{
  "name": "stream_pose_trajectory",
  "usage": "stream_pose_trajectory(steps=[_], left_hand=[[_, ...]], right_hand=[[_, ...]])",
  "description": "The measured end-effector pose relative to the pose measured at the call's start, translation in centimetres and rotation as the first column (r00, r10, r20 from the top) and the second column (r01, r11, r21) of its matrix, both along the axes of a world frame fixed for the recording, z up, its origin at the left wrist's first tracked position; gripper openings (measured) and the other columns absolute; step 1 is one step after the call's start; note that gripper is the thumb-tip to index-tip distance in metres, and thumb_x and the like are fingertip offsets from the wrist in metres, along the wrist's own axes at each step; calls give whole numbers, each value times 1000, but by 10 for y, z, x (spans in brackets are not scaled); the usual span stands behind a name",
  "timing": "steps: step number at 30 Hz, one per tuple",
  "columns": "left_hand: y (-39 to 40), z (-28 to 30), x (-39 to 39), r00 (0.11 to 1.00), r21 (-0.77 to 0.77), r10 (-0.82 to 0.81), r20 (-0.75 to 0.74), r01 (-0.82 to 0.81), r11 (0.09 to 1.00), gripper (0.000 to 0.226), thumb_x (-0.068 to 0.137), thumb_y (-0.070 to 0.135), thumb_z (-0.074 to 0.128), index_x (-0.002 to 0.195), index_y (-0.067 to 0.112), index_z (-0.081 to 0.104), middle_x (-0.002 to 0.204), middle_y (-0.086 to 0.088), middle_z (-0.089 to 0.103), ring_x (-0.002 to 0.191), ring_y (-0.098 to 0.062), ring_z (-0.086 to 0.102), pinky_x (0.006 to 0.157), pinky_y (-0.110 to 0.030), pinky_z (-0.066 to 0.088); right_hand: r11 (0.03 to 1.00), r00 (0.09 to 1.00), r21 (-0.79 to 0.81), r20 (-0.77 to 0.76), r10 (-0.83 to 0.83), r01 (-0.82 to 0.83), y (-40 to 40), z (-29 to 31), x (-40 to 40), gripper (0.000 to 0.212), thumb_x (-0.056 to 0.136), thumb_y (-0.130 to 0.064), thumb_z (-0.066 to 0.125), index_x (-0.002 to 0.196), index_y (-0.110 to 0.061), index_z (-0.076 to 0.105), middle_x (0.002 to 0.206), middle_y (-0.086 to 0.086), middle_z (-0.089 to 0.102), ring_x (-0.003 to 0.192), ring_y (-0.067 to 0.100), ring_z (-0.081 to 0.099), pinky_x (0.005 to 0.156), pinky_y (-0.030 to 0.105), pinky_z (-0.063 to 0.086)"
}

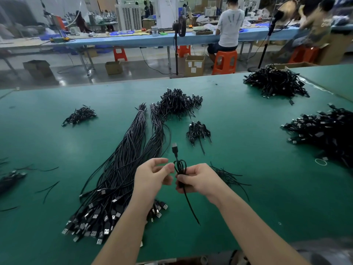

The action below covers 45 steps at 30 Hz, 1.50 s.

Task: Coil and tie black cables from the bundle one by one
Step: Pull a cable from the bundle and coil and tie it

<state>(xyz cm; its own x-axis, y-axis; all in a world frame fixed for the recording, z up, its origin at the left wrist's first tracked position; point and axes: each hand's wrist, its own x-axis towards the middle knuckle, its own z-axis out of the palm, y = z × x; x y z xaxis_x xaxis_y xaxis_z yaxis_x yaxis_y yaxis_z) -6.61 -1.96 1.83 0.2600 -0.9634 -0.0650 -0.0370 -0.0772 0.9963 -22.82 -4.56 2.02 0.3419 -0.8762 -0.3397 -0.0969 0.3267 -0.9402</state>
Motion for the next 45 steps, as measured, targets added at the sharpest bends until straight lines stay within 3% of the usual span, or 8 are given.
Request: stream_pose_trajectory(steps=[4,9,14,18,24,28,32,45], left_hand=[[-6,-5,2,949,82,-131,285,112,990,34,79,45,81,107,34,66,71,7,55,57,-4,49,55,-21,41],[-11,-10,-5,883,52,-125,453,114,992,46,79,47,79,87,3,70,62,1,55,52,-11,39,50,-25,32],[-8,-10,-1,933,20,-163,320,166,986,28,80,40,80,80,13,74,58,6,60,47,-8,42,48,-26,34],[-4,-6,2,962,-16,-196,192,202,979,25,75,44,75,80,20,76,54,9,59,47,-9,43,46,-24,33],[-6,-5,8,965,-30,-205,165,212,977,11,90,22,74,82,15,76,56,-4,54,48,-17,37,47,-27,30],[-7,-4,10,953,-41,-210,220,225,974,10,91,17,73,82,13,76,53,9,58,43,-5,42,44,-16,33],[-10,-7,11,957,-14,-171,234,179,984,17,91,17,73,81,3,73,52,8,59,43,-5,44,46,-19,36],[-27,-33,2,961,232,-167,220,115,966,15,89,22,75,78,13,71,45,16,54,38,3,46,47,-18,36]], right_hand=[[999,998,-46,-66,11,-14,3,-2,0,10,95,-6,66,95,2,72,78,8,74,71,22,74,71,31,61],[956,914,-263,-406,14,-131,7,-3,6,16,95,-10,60,85,-6,71,75,9,75,68,22,75,61,27,57],[928,916,-332,-400,25,-170,10,-4,5,17,97,-13,61,86,-20,71,71,0,71,61,14,72,60,18,55],[921,933,-355,-358,26,-162,12,-7,5,18,96,-13,61,86,-24,71,73,0,72,62,13,72,69,30,61],[926,945,-317,-312,101,-204,13,-5,6,15,101,-23,54,90,-25,63,76,-4,65,58,6,60,58,17,47],[937,941,-244,-290,176,-251,18,-12,11,24,106,-34,41,91,-20,53,75,0,57,60,14,50,58,30,42],[882,904,-382,-414,104,-276,23,-23,16,26,106,-43,34,86,-32,46,71,-9,51,58,8,43,56,30,37],[854,856,-419,-514,57,-309,11,-67,24,36,108,-42,25,91,-19,47,71,-4,52,56,12,43,55,31,36]])
